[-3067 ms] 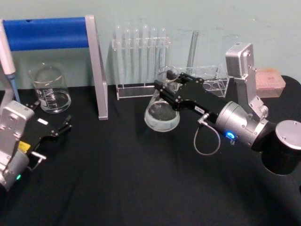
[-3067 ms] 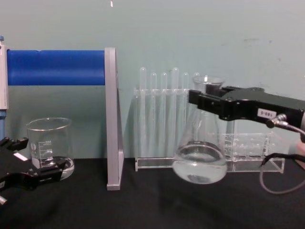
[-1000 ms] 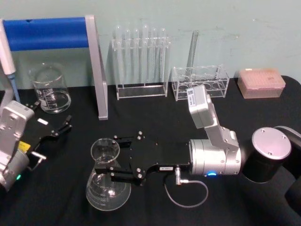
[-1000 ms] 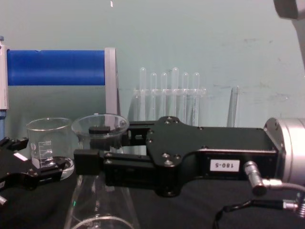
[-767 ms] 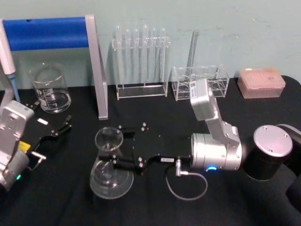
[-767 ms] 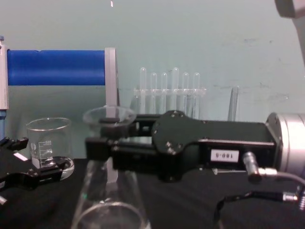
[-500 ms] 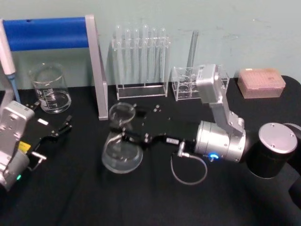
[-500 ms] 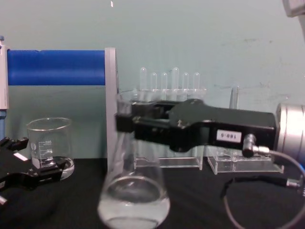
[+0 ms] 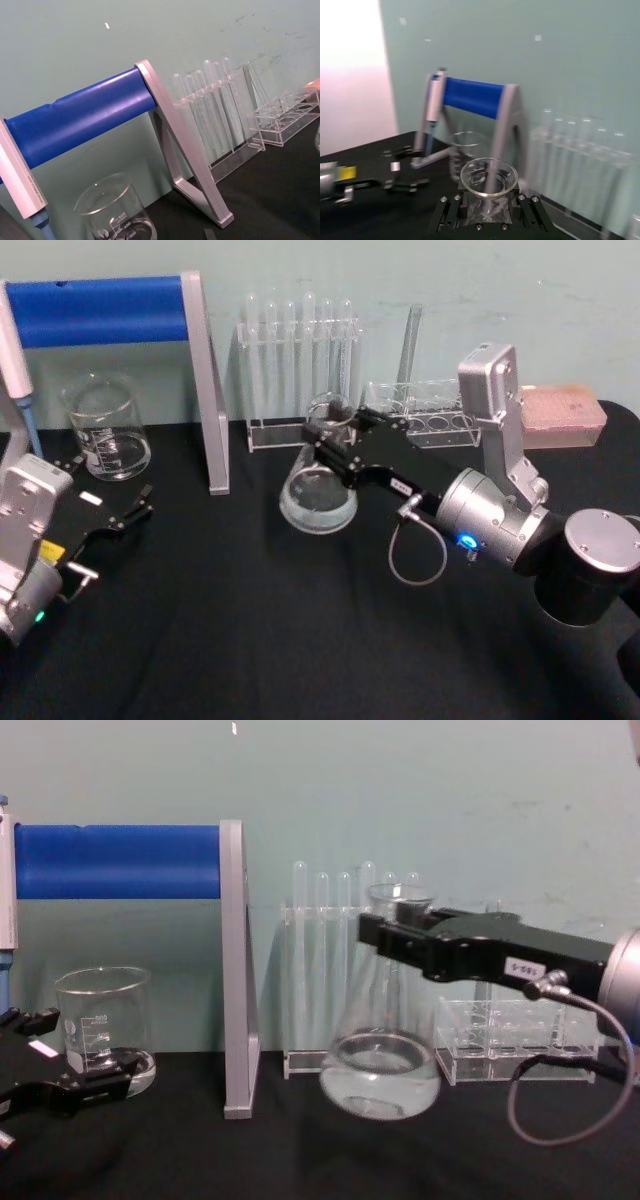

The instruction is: Grasp the erlenmeyer flask with one hand, shake it three times, then place it back.

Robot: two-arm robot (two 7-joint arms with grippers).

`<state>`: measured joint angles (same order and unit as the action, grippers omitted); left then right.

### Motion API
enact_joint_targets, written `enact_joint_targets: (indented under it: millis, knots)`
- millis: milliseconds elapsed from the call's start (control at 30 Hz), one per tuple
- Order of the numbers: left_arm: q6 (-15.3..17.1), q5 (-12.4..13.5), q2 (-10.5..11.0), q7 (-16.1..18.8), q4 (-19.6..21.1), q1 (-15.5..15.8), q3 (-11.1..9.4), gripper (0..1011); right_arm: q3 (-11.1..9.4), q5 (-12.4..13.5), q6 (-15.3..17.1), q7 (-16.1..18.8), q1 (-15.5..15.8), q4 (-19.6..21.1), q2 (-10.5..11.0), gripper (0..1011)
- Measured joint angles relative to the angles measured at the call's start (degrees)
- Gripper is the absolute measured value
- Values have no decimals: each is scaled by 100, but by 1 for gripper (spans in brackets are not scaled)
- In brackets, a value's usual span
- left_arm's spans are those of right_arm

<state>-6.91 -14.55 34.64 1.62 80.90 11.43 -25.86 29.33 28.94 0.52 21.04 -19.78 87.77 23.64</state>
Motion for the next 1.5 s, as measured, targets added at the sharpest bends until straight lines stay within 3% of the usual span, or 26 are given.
enact_joint_targets:
  millis: [133,400,667,967,1233,1500]
  knots:
    - [0,0,0,0,0,0,0,1001,-156,-162,14,-379,89,1,-92,457]
    - [0,0,0,0,0,0,0,1001,-365,-358,91,-811,193,1,-258,457]
    - [0,0,0,0,0,0,0,1001,-484,-456,144,-880,237,-5,-364,457]
    - [0,0,0,0,0,0,-1,1001,-452,-459,162,-352,225,-10,-377,457]
    - [0,0,0,0,0,0,0,1001,-230,-416,176,481,143,60,-242,456]
    - [0,0,0,0,0,0,0,1001,45,-184,135,1215,48,146,-69,456]
